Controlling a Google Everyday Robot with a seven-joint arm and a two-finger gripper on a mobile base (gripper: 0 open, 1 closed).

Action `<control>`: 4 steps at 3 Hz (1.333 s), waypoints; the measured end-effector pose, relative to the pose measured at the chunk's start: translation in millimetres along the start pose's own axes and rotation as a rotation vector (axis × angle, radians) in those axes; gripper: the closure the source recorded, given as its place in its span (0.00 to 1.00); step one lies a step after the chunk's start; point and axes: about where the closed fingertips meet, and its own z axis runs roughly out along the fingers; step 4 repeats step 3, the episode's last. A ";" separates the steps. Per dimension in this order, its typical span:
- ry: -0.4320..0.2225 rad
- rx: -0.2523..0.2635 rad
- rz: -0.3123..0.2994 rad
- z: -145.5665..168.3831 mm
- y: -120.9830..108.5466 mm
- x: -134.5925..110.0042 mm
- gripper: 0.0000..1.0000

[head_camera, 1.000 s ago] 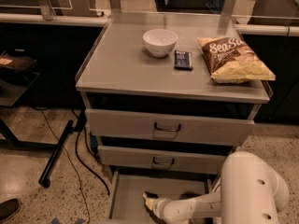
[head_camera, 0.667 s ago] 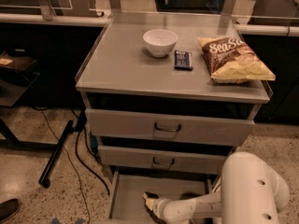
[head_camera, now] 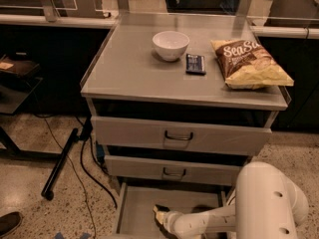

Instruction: Place sponge into bottom drawer

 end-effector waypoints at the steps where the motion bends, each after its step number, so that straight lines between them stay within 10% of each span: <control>1: 0.000 0.000 0.000 0.0 0.0 0.0 0.07; 4: 0.000 0.000 0.000 0.1 0.1 0.1 0.00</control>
Offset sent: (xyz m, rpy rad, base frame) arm 0.0000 0.0000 0.0000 0.0000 0.0000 0.0000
